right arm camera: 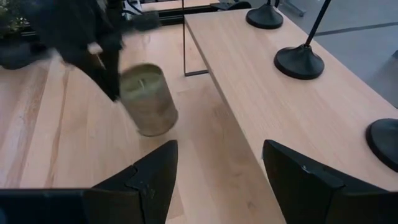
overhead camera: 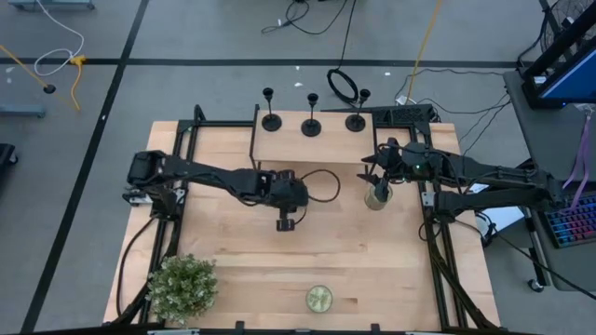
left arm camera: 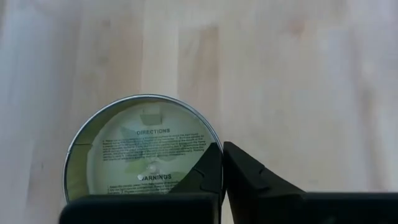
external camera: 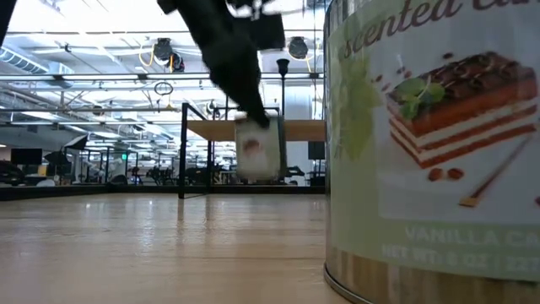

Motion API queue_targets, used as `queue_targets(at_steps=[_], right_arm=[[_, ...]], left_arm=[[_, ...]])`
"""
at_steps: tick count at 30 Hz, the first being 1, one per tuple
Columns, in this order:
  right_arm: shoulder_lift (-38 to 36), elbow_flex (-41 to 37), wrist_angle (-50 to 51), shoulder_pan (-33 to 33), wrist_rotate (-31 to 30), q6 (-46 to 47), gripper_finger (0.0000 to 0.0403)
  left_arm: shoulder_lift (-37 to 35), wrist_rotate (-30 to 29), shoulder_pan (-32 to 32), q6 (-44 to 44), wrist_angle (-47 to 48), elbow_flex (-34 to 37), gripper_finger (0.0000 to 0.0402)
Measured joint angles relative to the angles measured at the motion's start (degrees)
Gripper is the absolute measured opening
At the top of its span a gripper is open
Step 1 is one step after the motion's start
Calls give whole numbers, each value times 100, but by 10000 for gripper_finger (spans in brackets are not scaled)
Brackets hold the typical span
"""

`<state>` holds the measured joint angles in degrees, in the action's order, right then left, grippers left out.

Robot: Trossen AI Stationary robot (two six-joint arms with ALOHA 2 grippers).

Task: Pick & Place candle stick holders
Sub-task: Put the top left light green scented candle on the shelf

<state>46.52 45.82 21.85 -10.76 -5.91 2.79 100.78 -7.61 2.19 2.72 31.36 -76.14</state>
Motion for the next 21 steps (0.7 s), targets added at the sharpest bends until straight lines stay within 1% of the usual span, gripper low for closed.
queue_targets(at_steps=[5, 8, 10, 13, 15, 18, 21], right_arm=[[2, -2, 33, -2, -2, -1, 228], [5, -2, 36, -2, -2, 1, 228], [8, -2, 36, -2, -2, -1, 228], [13, -2, 38, -2, -1, -1, 228], [13, -2, 39, -2, -1, 0, 228], [15, -2, 77, -1, -2, -1, 228], [15, -2, 80, -2, 0, -1, 228]], left_arm=[[-603, 0, 18, -506, 635, -371, 6], [-826, -452, -43, -750, 1170, -759, 6], [-868, -660, -193, -688, 1559, -1077, 8], [-875, -697, -585, -529, 2041, -1477, 5], [-859, -610, -922, -572, 2227, -1620, 5], [-823, -178, -1457, -629, 2319, -1630, 7], [-817, 48, -1889, -751, 2482, -1623, 4]])
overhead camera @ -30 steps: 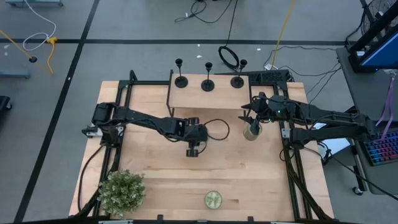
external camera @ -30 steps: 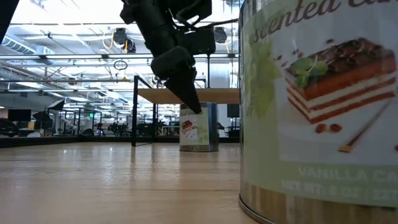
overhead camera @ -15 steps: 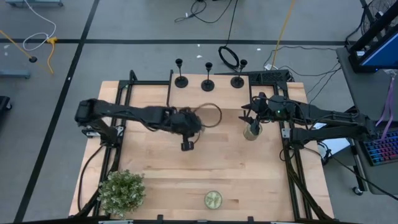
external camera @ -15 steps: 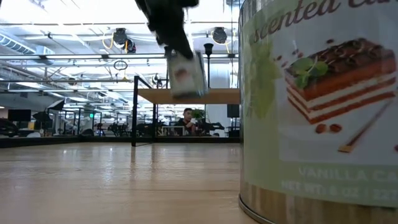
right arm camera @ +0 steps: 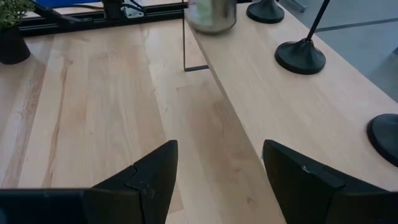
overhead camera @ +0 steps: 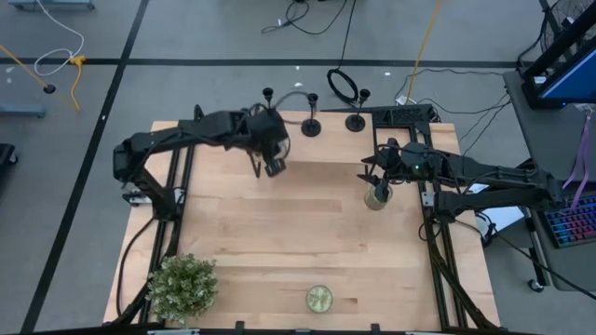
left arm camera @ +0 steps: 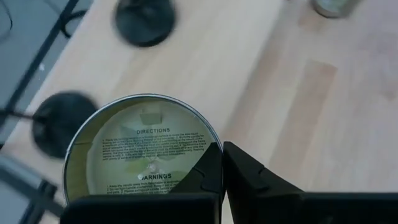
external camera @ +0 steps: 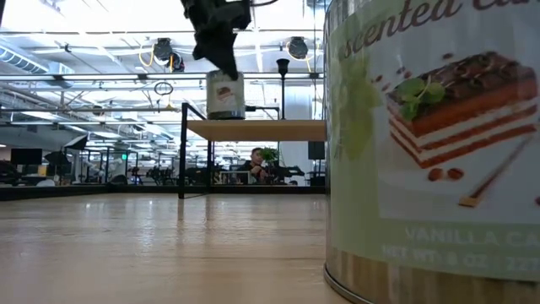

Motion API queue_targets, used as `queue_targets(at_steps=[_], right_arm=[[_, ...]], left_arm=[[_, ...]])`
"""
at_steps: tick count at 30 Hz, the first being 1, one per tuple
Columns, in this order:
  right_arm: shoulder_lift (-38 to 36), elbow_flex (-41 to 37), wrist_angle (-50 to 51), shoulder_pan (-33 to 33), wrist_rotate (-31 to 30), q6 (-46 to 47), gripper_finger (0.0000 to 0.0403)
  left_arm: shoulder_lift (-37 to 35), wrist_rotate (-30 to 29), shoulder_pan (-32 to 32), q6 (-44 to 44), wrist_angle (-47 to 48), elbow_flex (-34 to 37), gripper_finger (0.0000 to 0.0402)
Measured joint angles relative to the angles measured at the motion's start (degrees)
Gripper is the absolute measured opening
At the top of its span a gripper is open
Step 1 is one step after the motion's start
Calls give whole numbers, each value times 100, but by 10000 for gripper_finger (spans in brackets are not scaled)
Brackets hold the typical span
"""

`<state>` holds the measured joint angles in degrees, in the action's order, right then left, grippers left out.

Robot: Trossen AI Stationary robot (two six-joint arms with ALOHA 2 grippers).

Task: Pick & Place candle stick holders
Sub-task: Put the top left light green scented candle on the shelf

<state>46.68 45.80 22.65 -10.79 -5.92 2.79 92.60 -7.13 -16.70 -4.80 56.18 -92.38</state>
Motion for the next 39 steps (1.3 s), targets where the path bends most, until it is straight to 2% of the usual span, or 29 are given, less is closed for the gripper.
queue_targets(at_steps=[5, 11, 18, 23, 32, 39], right_arm=[[0, 0, 39, 0, -2, 0, 228], [2, 0, 48, 1, -1, 0, 228], [2, 0, 44, 0, 0, 0, 228], [4, 0, 51, 0, 0, 0, 228], [7, -41, 400, 0, 16, 219, 228], [9, -487, 349, 1, 16, 364, 228]], left_arm=[[-9, 322, -422, -15, 151, 0, 8], [31, 561, -552, 313, 110, 0, 13], [37, 436, -546, 331, 51, 0, 43], [37, 58, -548, 362, 48, 0, 45], [37, 159, -437, 607, -145, 0, 46], [37, 104, -408, 625, -351, 0, 47]])
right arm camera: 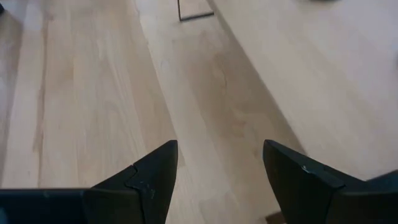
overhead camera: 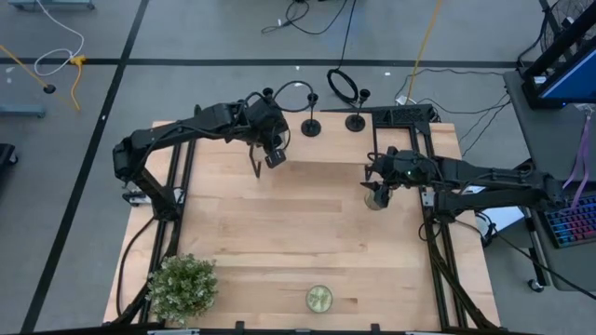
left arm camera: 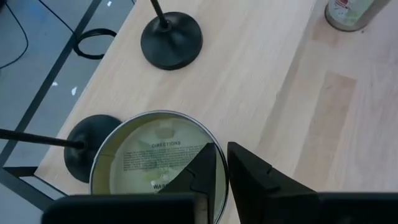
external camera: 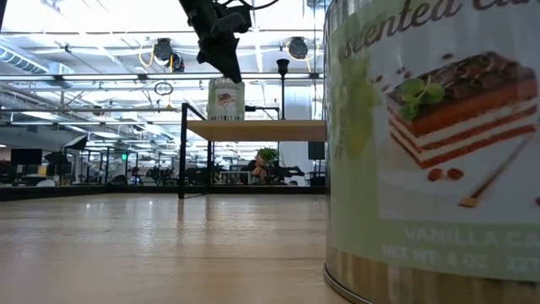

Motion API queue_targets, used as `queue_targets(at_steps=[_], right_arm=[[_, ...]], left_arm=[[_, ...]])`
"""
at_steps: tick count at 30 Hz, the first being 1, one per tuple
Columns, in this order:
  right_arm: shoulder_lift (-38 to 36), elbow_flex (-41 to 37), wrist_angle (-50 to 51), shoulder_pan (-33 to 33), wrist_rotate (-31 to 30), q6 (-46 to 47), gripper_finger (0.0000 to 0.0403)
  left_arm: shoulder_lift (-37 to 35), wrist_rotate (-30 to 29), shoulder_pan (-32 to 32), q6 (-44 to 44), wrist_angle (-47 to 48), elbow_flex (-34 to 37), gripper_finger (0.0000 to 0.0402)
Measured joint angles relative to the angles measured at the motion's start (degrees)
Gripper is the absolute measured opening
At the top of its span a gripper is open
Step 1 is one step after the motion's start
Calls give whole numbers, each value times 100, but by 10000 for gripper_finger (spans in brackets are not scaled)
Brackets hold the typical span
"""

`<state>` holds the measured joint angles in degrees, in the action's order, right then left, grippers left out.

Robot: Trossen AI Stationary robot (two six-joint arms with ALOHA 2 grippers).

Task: Pick & Place candle stick holders
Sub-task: Put the top left light green scented candle on the shelf

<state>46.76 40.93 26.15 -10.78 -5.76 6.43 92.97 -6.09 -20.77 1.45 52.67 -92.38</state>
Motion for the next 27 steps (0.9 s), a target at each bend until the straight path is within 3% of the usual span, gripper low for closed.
queue_targets(at_steps=[15, 27], right_arm=[[-2, -171, -238, 0, -11, 1, 228], [-2, -171, -432, 1, -2, 1, 228]], left_arm=[[-55, -12, -42, 434, 11, 0, 47], [-350, 164, 149, 182, -29, 2, 47]])
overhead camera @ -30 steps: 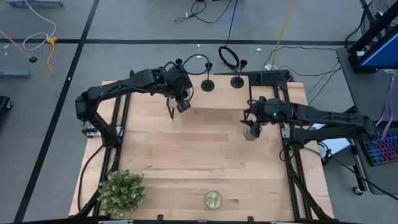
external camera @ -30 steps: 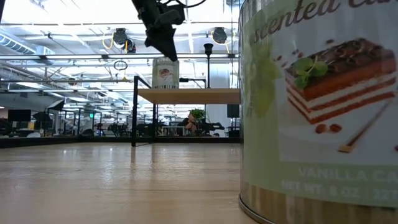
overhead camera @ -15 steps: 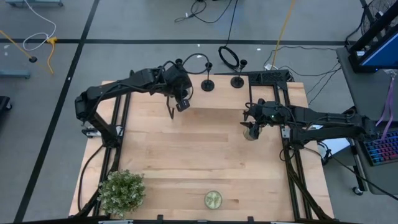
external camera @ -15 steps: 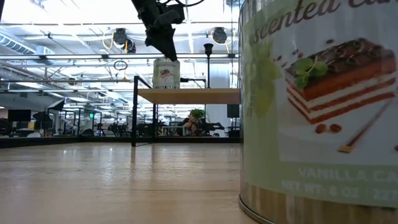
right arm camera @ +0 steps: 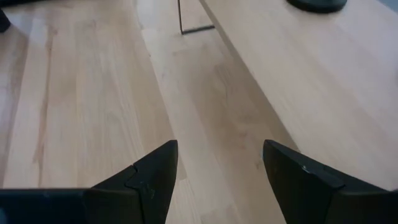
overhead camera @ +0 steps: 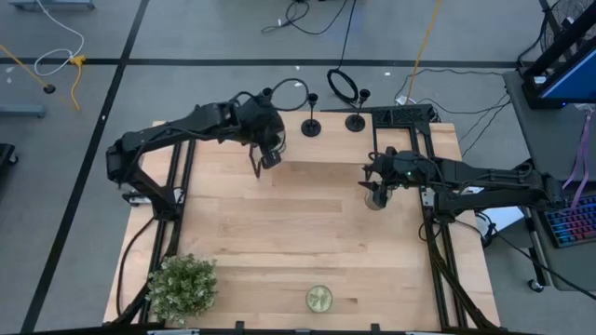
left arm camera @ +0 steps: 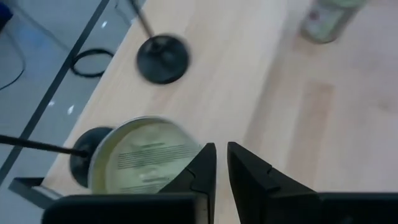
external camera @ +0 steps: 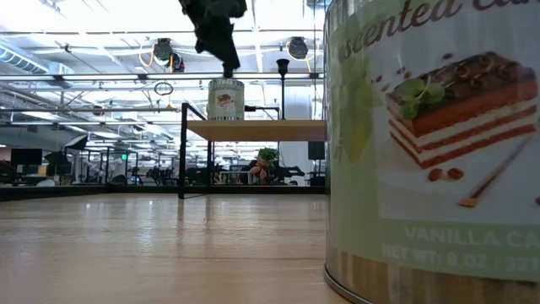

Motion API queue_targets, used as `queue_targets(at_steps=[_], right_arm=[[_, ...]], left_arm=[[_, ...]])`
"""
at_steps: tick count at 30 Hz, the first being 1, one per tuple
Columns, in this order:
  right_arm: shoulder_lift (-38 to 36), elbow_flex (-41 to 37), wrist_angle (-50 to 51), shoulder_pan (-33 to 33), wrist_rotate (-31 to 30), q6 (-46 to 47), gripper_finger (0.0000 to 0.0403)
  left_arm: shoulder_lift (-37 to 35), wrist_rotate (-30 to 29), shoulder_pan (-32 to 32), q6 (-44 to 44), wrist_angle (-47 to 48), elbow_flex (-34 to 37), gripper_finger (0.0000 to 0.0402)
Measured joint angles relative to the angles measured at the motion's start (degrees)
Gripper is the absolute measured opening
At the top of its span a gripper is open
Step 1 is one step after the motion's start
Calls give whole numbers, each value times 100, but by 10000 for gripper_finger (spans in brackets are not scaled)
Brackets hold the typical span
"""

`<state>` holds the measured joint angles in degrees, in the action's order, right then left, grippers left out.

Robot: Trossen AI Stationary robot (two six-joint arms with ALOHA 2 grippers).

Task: Pick & Place candle stick holders
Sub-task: Put the top left light green scented candle on the shelf, then put the top light green scented candle on the shelf

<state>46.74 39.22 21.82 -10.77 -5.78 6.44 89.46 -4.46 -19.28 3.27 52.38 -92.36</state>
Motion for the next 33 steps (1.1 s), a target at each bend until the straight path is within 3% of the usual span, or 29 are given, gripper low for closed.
queue_targets(at_steps=[7, 15, 24, 33], right_arm=[[-2, 0, 39, 1, 104, 174, 228], [-2, -2, 438, 365, 429, 949, 228], [7, -26, 1827, 838, -1381, 3162, 228], [157, -787, 713, 877, -900, 3899, 204]], left_arm=[[-473, 191, 684, 236, -19, -2, 47], [-499, 143, 1452, 411, 62, -2, 47], [-496, 136, 1647, 444, 121, -2, 47], [-496, 132, 1511, 590, 113, -2, 47]])
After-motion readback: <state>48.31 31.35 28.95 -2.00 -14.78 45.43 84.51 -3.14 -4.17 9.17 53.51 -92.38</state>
